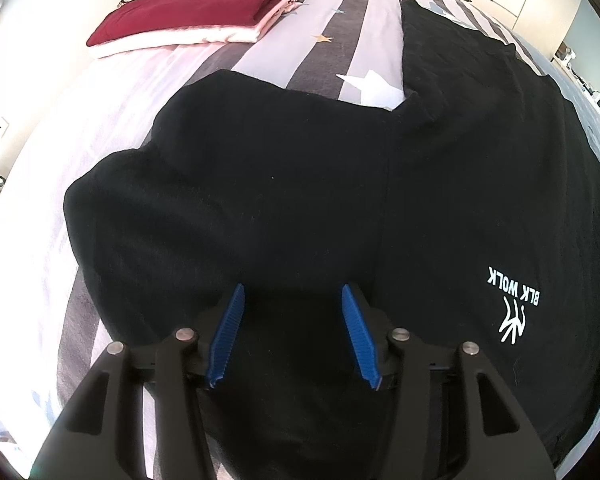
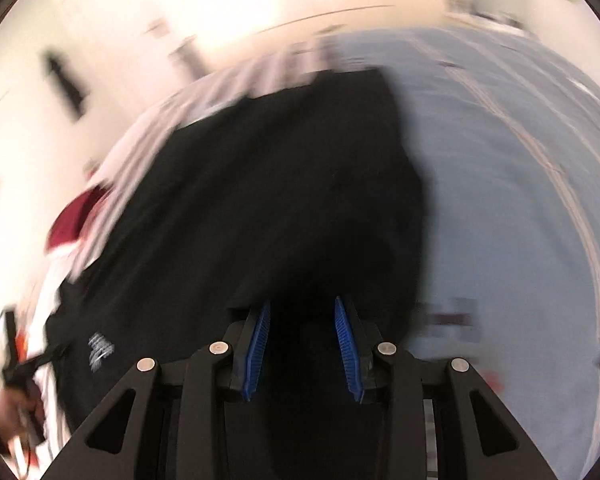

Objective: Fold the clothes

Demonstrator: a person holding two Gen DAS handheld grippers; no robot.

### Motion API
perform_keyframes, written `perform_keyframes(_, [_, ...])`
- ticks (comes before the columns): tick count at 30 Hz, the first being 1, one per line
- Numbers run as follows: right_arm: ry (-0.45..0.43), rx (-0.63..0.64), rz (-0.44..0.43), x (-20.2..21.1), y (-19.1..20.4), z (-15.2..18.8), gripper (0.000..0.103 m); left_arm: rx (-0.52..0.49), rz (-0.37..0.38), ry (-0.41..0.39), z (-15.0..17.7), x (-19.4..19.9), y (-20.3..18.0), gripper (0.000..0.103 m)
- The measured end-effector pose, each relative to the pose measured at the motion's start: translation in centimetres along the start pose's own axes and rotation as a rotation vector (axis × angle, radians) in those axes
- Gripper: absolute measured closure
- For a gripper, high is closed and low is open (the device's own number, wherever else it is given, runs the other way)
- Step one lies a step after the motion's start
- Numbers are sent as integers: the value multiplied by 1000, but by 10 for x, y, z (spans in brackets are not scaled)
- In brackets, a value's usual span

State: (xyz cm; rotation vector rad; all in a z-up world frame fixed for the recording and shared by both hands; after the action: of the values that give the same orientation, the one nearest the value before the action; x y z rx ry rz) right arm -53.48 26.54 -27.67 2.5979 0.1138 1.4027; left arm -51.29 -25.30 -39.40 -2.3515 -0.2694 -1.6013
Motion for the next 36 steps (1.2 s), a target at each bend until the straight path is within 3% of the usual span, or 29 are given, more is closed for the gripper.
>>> perform_keyframes(5, [-23,124,-66,-1,58,0,72,0,12,2,-4,-2,1,54])
perform_keyframes(11, [32,36,68,-22,-8,2,70,-2,26,-13,-9,-5,3,54])
perform_keyframes(15, [38,14,60,-25,-32,-1,63,-9,35,-18,-12,-6,4,54])
perform_keyframes(22, [49,74,53,-49,-11,-14,64,-25,46,-18,-17,-8,5,53])
perform_keyframes(23, [59,75,52,-53,-10,-13,68,-25,48,-17,-17,-8,5,53])
perform_keyframes(24, [67,75,60,-56,-10,-13,93,-25,49,-17,-18,-8,6,53])
perform_keyframes(25, [63,68,78,-53,-14,-14,101,-24,50,-17,-19,-8,6,53])
perform_keyframes(27, [34,43,97,-39,-22,-18,101,-25,51,-16,-21,-8,7,53])
perform_keyframes(31, [-40,-31,178,10,-61,-18,101,-22,52,-11,-25,-8,9,53])
perform_keyframes(36, [-45,-186,388,70,-164,11,101,-21,51,-5,-28,-8,11,53])
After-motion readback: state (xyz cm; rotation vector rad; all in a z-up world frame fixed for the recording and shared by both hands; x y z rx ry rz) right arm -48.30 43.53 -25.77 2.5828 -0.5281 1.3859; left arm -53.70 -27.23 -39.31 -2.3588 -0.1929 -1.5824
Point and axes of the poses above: each gripper's, at about its wrist camera, not at the fingertips, and x roughly against the way its jaws point, y to its left, z to its underside, the point moved 8 cm from there along -x, roughly the way its jaws point, and after that the axes turned 7 degrees about z, right-handed, at the moved point
